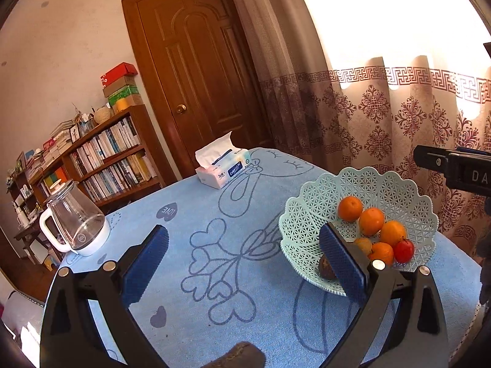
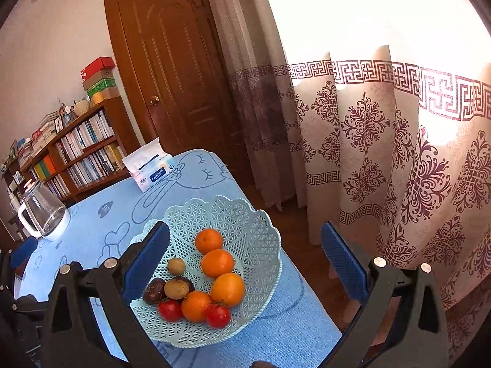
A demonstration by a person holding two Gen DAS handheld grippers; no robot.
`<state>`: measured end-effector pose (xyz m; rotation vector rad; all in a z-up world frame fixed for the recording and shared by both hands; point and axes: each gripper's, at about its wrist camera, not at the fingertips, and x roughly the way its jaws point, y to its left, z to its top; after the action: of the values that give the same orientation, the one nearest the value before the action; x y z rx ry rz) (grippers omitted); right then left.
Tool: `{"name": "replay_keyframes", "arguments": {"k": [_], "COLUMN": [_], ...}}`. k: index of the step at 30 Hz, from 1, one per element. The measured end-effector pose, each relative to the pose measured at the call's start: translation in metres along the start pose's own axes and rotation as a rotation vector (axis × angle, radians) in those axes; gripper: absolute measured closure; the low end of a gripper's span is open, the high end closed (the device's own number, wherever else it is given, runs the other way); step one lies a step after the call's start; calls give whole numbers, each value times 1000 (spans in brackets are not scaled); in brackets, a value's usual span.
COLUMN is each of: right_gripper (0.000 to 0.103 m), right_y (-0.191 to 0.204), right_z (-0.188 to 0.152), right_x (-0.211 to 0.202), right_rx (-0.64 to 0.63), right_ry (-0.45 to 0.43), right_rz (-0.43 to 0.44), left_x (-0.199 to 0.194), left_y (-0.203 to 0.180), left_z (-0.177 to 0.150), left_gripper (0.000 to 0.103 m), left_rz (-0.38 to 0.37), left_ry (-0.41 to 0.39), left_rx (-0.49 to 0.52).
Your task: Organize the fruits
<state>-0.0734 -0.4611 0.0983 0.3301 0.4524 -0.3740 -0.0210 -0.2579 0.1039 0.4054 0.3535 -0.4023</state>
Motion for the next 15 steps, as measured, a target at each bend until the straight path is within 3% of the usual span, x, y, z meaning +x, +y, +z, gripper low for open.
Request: {"name": "replay_keyframes", "arguments": {"k": [5,15], "right_gripper": [3,3], "right_y": [18,17], "right_z": [-36,-54], "right_x": [4,8], "right_rx": [-163,-153], "right_ry": [36,82], "right_rz": [-17,32], "left_x": [1,5], "left_y": [5,5], "left_z": [-6,-15], "left_gripper": [5,5], "left_rz": [39,89], "left_ry": [2,20], "left_rx": [-2,17]}}
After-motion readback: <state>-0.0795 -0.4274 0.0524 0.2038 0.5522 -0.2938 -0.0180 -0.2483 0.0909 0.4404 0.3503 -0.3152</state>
